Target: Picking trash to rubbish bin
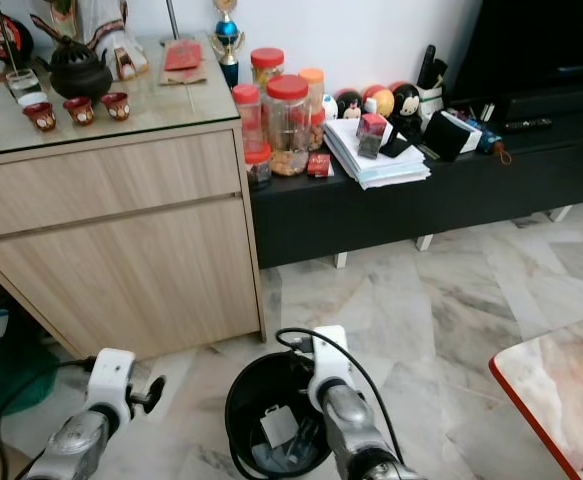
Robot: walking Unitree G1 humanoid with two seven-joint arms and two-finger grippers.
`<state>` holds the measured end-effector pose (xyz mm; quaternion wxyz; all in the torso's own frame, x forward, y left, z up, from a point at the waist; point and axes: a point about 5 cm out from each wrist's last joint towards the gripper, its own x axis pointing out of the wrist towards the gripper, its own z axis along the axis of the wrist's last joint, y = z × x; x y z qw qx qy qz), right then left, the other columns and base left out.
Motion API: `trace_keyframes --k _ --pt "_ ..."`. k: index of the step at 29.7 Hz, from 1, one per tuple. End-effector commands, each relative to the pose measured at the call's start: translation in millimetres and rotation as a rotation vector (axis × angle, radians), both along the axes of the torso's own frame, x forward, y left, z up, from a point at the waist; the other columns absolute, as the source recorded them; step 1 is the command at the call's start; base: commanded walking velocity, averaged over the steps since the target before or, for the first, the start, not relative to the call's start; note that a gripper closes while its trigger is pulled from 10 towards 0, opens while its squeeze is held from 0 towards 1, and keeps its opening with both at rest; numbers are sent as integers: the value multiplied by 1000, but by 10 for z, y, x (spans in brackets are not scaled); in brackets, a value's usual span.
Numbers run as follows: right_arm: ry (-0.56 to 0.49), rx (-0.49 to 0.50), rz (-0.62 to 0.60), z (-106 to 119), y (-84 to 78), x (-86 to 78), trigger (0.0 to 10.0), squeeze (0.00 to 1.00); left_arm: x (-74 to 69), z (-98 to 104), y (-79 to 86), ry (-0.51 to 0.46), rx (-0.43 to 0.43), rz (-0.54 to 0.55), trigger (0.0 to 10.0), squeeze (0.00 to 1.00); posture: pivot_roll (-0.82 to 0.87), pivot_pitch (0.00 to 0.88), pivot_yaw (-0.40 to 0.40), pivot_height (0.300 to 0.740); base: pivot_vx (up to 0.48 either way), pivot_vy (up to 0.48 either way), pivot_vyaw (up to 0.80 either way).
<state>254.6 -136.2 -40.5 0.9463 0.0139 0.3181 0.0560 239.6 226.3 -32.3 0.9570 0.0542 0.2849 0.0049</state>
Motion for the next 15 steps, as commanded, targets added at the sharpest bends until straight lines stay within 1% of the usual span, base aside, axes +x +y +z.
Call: trace_keyframes --k 1,4,5,7,8,9,10,14,15 --pt "50 -12 -37 -85 -89 -107 10000 0 -128 -85 75 44 1 58 10000 0 57 40 23 740 0 0 0" --pt "103 -37 -83 -186 -224 -259 10000 0 -246 -166 95 87 9 76 10000 0 48 38 28 740 0 0 0" --pt "103 -37 -83 -186 -224 -259 10000 0 -246 -166 95 87 9 76 10000 0 48 38 28 740 0 0 0" --pt "141 -57 -112 -251 -311 -369 10000 0 -309 -207 95 106 13 86 10000 0 40 34 32 740 0 0 0" --pt "165 -62 -152 -289 -384 -440 10000 0 -366 -246 99 130 19 96 10000 0 39 31 34 740 0 0 0" --pt "169 -62 -171 -298 -413 -461 10000 0 -395 -265 100 144 21 97 10000 0 39 31 34 740 0 0 0" --pt "175 -57 -219 -311 -470 -498 10000 0 -448 -298 105 166 25 102 10000 0 32 28 37 740 0 0 0" --pt "190 -54 -299 -334 -567 -561 10000 0 -499 -327 105 181 27 105 10000 0 28 26 38 740 0 0 0" --pt "190 -54 -299 -334 -567 -561 10000 0 -499 -327 105 181 27 105 10000 0 28 26 38 740 0 0 0"
